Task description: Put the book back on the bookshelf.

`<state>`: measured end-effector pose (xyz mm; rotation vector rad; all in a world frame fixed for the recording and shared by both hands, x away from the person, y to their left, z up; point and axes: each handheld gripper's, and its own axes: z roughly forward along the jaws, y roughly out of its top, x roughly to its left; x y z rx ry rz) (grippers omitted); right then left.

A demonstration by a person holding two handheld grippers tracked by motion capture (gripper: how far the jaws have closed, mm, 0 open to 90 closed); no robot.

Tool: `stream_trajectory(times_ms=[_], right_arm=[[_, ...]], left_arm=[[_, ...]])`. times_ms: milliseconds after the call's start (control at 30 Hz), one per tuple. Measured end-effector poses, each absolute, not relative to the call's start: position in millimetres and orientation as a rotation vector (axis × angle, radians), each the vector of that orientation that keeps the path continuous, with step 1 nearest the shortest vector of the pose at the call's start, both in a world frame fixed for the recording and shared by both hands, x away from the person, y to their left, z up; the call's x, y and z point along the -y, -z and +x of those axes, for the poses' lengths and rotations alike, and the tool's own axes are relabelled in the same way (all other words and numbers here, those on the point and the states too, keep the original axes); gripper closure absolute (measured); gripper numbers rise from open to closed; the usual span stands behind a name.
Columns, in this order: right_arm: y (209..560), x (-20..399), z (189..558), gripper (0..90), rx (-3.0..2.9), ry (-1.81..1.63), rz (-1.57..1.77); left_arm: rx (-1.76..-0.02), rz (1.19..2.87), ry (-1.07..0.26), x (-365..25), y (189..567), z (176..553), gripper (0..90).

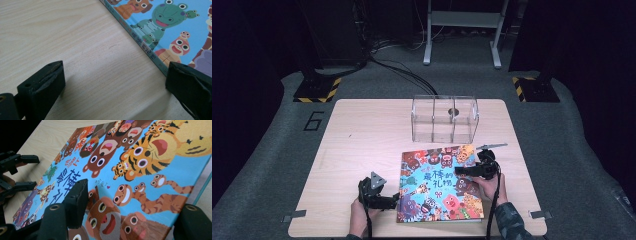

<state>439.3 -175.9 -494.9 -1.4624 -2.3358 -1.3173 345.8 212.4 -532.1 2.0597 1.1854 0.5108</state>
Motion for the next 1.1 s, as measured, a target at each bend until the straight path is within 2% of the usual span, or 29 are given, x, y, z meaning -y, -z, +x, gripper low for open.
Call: stream_trajectory(times_ms=[333, 933, 1100], right_arm=[[487, 177, 431, 45.8, 2.373, 1.496, -1.361], [482, 174, 425, 45.5, 2.439, 1.543, -1.322], [482, 174, 423, 45.4, 2.449, 1.565, -1.313]], left_arm=[[-1.19, 2.066, -0.511, -212, 532, 346, 2.2], [-1.237, 2.053, -0.542, -214, 531, 350, 1.4], [-1.222, 2.101, -0.534, -216, 529, 353, 0.1]])
